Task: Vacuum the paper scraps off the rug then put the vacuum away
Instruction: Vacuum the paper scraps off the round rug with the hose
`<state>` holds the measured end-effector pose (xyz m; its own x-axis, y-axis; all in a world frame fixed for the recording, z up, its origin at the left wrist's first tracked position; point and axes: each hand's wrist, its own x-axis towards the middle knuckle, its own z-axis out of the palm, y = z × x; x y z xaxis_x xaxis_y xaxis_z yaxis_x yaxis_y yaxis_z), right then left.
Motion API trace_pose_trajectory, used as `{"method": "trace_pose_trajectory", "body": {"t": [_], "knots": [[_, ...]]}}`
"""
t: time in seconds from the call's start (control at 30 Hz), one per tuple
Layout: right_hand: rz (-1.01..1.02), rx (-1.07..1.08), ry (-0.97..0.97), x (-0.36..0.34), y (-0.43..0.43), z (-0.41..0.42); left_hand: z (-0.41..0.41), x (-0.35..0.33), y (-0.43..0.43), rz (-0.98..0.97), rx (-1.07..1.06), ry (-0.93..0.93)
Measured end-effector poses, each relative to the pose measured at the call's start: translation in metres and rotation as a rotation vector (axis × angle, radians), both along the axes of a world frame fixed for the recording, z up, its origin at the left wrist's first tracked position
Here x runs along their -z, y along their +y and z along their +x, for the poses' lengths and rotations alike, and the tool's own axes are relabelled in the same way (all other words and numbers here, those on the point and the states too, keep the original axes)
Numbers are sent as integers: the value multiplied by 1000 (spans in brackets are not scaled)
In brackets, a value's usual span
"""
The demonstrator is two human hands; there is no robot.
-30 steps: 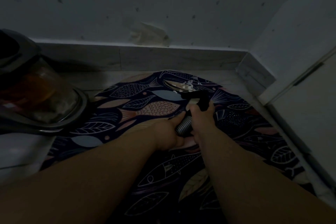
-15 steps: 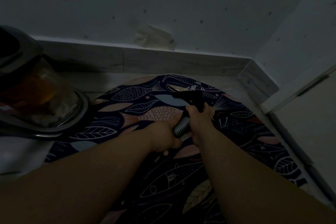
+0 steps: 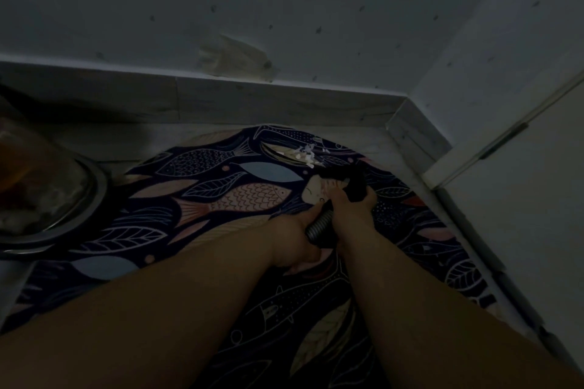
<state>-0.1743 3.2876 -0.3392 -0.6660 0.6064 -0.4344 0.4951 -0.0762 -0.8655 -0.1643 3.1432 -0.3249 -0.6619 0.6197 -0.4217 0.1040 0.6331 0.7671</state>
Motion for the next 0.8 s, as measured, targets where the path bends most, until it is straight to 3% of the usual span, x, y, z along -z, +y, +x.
{"method": "trace_pose_trajectory", "body": {"t": [0.57, 0.8], "knots": [[-64, -57, 9, -4, 0, -15, -15, -4, 4, -55, 3, 50], [-92, -84, 19, -2, -26, -26, -19, -3, -15, -13, -104, -57]]}}
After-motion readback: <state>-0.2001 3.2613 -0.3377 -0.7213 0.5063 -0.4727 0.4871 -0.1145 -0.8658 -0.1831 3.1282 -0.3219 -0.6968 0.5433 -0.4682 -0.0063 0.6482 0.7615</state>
